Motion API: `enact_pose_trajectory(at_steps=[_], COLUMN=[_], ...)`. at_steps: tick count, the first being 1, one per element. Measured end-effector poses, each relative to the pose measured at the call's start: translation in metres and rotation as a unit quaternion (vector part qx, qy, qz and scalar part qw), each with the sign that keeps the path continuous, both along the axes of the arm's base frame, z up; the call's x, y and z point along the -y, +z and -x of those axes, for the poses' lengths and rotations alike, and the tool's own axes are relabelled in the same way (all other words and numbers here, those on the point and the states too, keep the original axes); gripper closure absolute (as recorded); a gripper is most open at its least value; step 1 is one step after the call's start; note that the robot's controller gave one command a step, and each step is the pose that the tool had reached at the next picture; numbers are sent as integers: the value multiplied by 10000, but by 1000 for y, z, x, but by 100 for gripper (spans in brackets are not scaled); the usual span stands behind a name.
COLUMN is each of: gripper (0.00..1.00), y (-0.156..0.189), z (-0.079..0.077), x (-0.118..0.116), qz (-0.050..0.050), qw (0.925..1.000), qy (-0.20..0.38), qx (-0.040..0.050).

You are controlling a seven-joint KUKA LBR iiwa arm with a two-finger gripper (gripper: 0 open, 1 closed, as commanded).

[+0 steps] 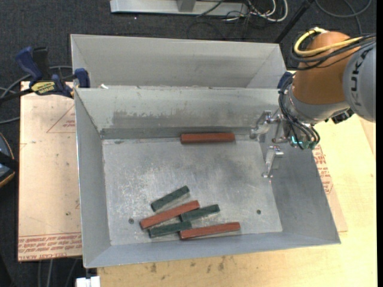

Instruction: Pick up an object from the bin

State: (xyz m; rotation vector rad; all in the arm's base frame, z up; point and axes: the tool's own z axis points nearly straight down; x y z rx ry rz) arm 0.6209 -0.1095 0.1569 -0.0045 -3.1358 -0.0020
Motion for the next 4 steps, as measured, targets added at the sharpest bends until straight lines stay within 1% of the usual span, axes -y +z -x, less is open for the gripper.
enact_pose_trajectory(at_steps=[1, 2, 3, 4], gripper=[0, 0, 0, 0], y=[5, -28, -44, -54], z=[-2, 19, 45, 48], x=[0, -51, -77, -98], qz=[4, 10, -12, 2], qw=[10000, 9996, 9979, 9989], qy=[9, 289, 646, 467], qx=[37, 51, 29, 33])
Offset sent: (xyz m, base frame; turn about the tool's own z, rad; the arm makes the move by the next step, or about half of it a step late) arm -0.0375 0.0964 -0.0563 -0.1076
